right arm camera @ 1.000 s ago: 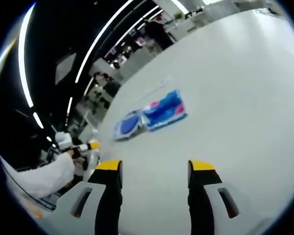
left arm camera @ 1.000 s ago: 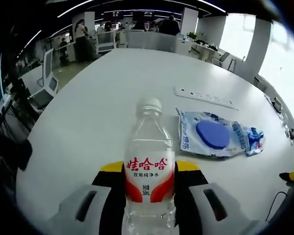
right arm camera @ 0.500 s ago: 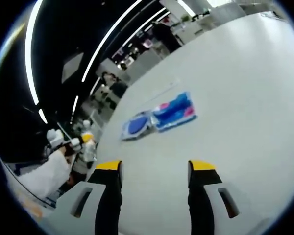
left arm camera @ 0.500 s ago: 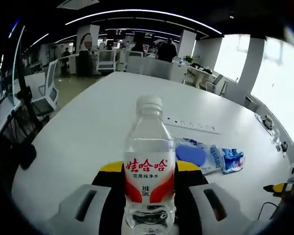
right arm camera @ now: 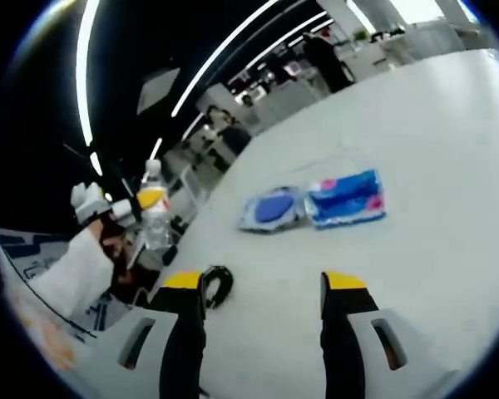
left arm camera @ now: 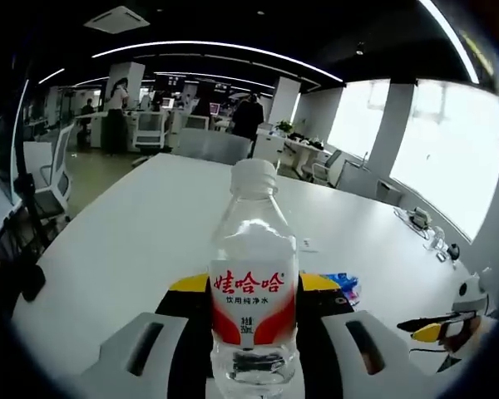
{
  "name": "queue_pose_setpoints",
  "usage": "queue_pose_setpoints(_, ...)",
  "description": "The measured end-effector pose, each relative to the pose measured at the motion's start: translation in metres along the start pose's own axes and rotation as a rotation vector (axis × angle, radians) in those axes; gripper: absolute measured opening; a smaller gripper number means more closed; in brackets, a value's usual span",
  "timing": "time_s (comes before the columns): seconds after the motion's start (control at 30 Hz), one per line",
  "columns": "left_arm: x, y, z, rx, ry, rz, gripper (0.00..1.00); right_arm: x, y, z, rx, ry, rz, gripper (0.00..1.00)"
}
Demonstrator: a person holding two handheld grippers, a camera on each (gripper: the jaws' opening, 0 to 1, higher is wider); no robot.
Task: Arrange the tabletop items into an orderly group along one side of the table until the central work area is clear of visible clutter.
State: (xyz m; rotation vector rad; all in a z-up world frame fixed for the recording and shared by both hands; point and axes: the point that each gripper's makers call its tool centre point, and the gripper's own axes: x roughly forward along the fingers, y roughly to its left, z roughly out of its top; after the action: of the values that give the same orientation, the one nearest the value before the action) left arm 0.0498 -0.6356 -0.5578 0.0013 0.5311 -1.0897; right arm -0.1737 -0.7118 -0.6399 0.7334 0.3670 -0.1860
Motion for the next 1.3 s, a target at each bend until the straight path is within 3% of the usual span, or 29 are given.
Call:
queue_pose_setpoints(0.17,-0.006,-0.024,0.009,-0.003,-0.025,-0.047,0.37,0.009,0.023,0.013,-0.053,-0.007,0.056,0.54)
queue_pose_setpoints(0.3,-0.009,-0.048,0.014,0.052,-0.032,-0.096,0.37,0.013,0.037,0.020,-0.069,-0.007,0.097,0.55)
queue_pose_setpoints(0.43,-0.014,-0.071,0.018,0.028,-0.045,-0.160,0.37,0.011,0.054,0.027,-0.089,-0.015,0.140,0.56)
queue_pose_setpoints(0.77,-0.019,-0.128,0.017,0.036,-0.044,-0.287,0.37,0.006,0.084,0.045,-0.139,-0.045,0.207,0.57)
queue_pose_setpoints(1.0,-0.026,-0.159,0.015,0.052,-0.035,-0.361,0.37,0.007,0.110,0.048,-0.211,-0.033,0.267,0.59)
queue_pose_setpoints(1.3,-0.030,-0.175,0.010,0.068,-0.022,-0.398,0.38,0.010,0.119,0.053,-0.217,-0.049,0.290,0.59)
